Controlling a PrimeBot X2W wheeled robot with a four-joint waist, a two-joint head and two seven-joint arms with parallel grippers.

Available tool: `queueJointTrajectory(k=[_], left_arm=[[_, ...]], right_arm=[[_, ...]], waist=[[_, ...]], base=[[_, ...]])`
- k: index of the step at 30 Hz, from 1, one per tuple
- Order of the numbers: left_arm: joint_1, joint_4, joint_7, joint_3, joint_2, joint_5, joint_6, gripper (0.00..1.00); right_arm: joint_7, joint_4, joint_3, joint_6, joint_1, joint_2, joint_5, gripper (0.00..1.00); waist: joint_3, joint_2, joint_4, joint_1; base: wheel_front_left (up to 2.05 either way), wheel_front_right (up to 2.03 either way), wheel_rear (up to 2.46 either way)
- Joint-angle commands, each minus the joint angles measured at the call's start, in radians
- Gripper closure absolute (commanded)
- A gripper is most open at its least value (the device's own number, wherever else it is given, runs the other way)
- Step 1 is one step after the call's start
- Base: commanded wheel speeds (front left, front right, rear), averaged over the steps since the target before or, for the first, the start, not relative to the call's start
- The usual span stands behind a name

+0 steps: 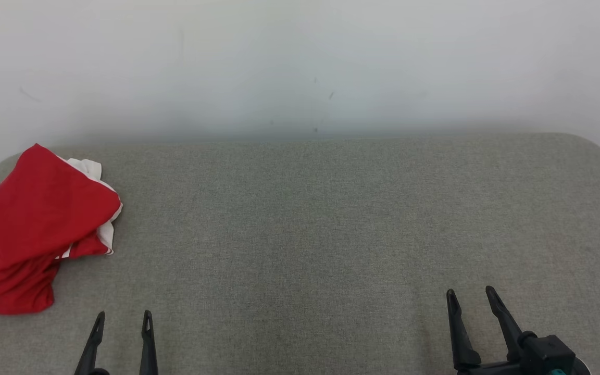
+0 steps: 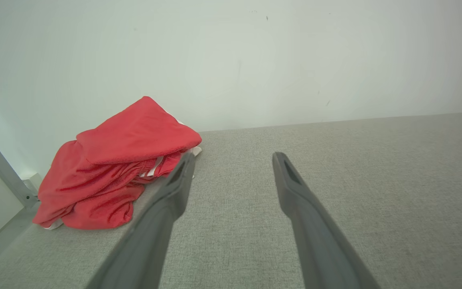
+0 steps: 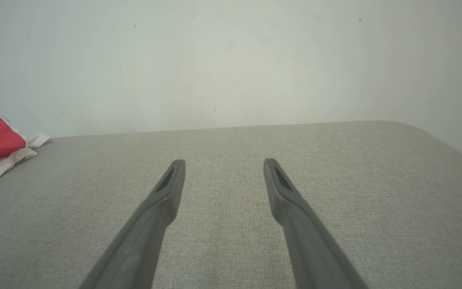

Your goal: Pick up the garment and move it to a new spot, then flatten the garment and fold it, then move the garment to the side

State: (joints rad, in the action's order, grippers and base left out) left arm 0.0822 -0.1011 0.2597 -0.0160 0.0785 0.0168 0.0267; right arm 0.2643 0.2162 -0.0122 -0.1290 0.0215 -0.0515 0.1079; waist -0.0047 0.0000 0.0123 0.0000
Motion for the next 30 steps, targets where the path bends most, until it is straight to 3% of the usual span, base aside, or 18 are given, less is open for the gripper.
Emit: queueJointTrajectory(k=[1, 30], left_arm=[[0.009, -0.002, 0.006, -0.005, -0.001, -0.005, 0.004, 0.0], [0.006, -0.01, 0.006, -0.02, -0.014, -0.005, 0.015, 0.0]], right_arm=[[0.002, 0.003, 0.002, -0.003, 0.007, 0.003, 0.007, 0.0], [0.002, 0.009, -0.012, -0.003, 0.008, 0.003, 0.013, 0.0]], waist=[[0.0, 0.0, -0.001, 0.0], [0.003, 0.0, 0.005, 0.0]], base=[[0.0, 0.0, 0.0], [0.0, 0.0, 0.0]])
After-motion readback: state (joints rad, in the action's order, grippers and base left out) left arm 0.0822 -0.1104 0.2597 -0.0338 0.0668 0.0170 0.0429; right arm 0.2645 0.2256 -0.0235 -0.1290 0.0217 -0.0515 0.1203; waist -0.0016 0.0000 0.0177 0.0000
